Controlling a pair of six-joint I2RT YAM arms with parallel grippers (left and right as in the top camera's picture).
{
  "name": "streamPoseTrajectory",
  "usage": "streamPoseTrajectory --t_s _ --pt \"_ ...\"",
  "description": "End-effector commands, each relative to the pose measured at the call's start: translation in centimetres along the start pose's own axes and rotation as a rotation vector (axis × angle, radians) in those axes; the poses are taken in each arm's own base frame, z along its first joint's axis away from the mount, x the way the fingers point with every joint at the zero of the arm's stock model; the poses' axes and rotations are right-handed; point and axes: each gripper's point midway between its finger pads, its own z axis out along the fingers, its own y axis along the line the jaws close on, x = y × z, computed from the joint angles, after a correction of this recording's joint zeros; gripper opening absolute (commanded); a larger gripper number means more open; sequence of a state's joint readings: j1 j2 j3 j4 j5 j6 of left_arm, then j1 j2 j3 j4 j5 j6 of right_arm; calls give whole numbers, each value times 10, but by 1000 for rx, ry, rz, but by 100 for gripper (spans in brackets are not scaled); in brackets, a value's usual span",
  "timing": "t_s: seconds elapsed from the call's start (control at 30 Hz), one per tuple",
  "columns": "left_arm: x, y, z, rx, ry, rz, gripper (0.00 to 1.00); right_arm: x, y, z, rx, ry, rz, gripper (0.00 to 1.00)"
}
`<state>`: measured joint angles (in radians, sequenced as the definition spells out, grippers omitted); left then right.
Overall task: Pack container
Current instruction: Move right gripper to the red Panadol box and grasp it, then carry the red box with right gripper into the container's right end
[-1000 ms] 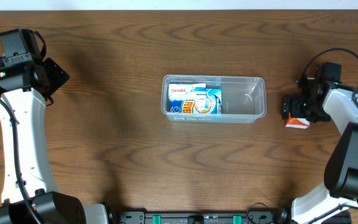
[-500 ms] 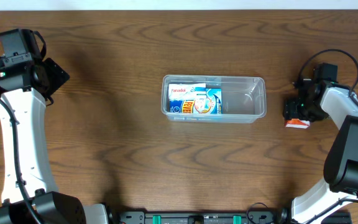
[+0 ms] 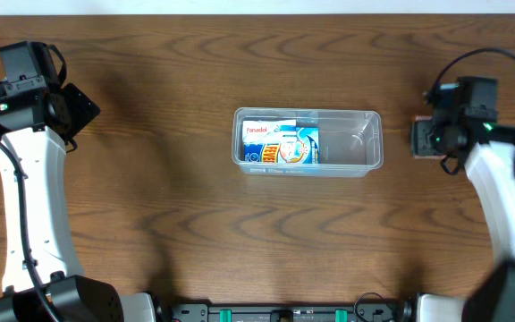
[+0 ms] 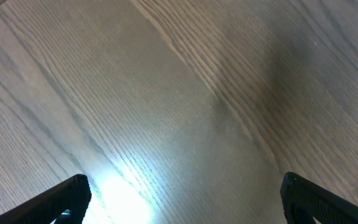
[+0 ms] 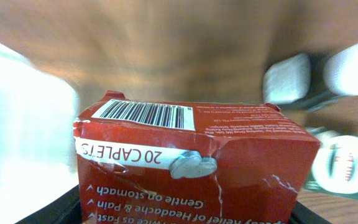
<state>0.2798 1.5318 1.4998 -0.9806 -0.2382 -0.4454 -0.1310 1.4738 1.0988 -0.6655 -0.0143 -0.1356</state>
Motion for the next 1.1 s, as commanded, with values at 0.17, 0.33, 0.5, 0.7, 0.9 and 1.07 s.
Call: streamPoseTrajectory --t_s 0.17,0.33,0.5,0.7,0.9,1.07 --pt "-2 0 1 -4 1 -7 98 -49 64 -103 -180 -322 53 60" --pt "-2 0 1 -5 1 -7 98 -46 116 -94 -267 -282 21 60" --pt "-2 0 1 -4 1 -7 98 -34 151 -54 -237 -185 -32 62" --pt "-2 0 1 -4 1 -7 98 -20 171 -10 -219 -89 -48 62" --pt "-2 0 1 -4 1 -7 98 -9 172 19 -179 -25 -22 62" --pt "-2 0 1 -4 1 -7 98 -4 172 25 -173 0 -27 62"
